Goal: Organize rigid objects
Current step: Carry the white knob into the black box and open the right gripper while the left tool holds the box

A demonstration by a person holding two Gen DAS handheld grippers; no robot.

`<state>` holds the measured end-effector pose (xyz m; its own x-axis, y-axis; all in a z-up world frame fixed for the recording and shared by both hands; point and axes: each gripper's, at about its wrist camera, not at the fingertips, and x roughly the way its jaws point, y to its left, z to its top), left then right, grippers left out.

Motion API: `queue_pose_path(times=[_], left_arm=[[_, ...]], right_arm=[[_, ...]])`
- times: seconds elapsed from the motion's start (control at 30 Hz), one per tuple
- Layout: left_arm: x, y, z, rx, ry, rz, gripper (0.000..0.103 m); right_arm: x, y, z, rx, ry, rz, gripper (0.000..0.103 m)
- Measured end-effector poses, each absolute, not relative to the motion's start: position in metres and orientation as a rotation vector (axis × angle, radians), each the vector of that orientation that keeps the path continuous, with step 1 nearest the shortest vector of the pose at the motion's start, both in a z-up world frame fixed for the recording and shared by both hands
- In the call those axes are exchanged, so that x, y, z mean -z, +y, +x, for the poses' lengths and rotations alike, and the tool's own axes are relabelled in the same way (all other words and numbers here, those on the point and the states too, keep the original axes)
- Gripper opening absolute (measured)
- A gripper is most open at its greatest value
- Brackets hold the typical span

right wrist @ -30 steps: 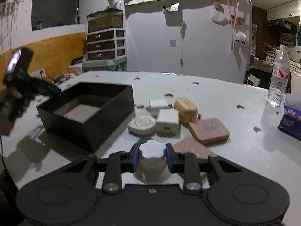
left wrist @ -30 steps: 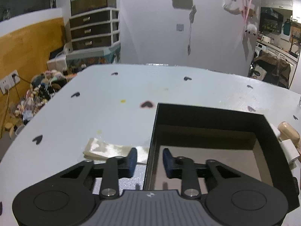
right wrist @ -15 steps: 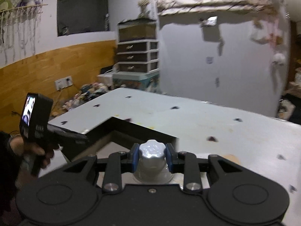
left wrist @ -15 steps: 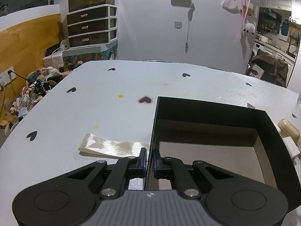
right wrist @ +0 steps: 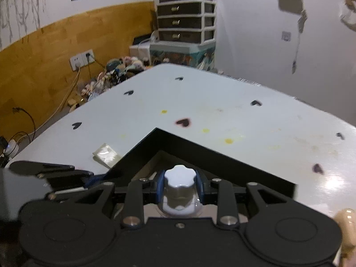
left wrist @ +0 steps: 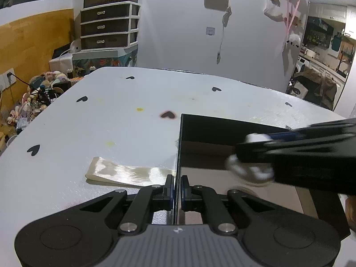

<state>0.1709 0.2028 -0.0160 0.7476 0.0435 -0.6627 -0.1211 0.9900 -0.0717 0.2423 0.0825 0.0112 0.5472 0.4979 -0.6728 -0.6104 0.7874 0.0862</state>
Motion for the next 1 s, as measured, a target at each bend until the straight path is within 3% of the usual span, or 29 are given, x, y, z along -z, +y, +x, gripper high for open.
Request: queue_pose_path(times=[0.33, 0.4, 0.43, 1.0], left_arm=[[0.016, 0.210, 0.172, -0.065, 0.722, -0.153, 0.006], [0.017, 0.211, 0.172, -0.062, 0.723, -0.156, 0.006], [0.017, 0.211, 0.172, -0.062, 0.724, -0.156, 0.006], [0.019, 0.208, 0.170, -0.069, 0.714, -0.138, 0.006]], right_arm=[[0.007, 0.114, 0.268, -0.639, 0.790, -0.142, 0.031], [0.009, 0.115, 0.268, -0.640, 0.798, -0.140, 0.043], [0.009, 0.114, 0.267, -0.639, 0.799, -0.141, 0.045], [-0.022, 0.035, 0.226, -0.608, 0.713, -0.076, 0.052]])
